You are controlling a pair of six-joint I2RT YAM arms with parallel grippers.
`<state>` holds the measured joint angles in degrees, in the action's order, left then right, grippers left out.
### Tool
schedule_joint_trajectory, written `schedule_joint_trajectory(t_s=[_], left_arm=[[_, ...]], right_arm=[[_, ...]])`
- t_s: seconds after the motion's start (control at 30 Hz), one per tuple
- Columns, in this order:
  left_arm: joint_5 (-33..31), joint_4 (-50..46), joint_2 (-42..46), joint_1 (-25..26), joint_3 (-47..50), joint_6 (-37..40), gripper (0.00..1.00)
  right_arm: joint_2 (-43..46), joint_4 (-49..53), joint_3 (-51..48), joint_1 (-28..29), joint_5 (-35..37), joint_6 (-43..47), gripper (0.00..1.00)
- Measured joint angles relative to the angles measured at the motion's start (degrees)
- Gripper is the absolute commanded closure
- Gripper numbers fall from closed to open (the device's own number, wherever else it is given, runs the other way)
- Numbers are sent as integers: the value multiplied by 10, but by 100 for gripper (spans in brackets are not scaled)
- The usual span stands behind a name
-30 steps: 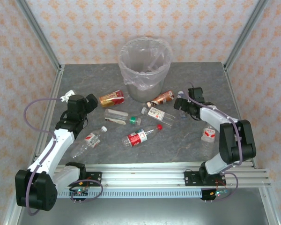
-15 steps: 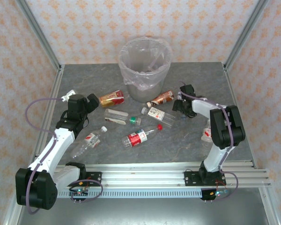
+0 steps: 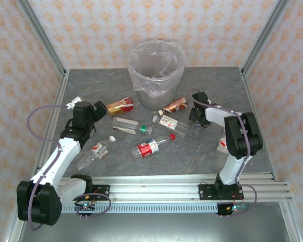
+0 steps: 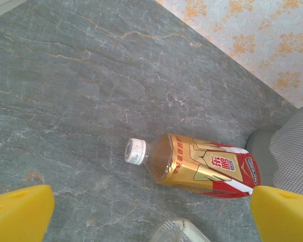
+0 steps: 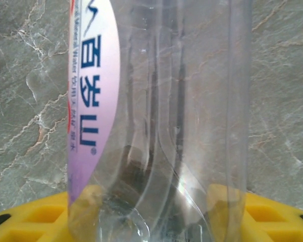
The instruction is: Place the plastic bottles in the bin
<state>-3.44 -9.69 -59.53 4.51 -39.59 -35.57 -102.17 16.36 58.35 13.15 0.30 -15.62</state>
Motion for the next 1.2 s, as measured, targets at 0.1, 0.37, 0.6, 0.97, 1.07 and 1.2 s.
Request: schedule_joint_trajectory(t_s=[0.1,0.37,0.6,0.97,1.07,1.2], left_arm=[[0,0,0,0,0,0,0],[0,0,0,0,0,0,0],[6,0,-8,0,-7,-5,0],[43,-15,-47,0,-47,-35,0],[49,-20,-54,0,-47,-40,0],[49,-32,-55,0,-47,-46,0]], right_arm=[[31,-18,-29,0,5,-1,47],[102,-57,-62,0,17,-1,47],[178,-67,-81,0,5,7,47],[287,-127,-16,2,-108,19,46],[285,-138,30,11,-137,20,46],[260,-150,102,34,-162,27,46]])
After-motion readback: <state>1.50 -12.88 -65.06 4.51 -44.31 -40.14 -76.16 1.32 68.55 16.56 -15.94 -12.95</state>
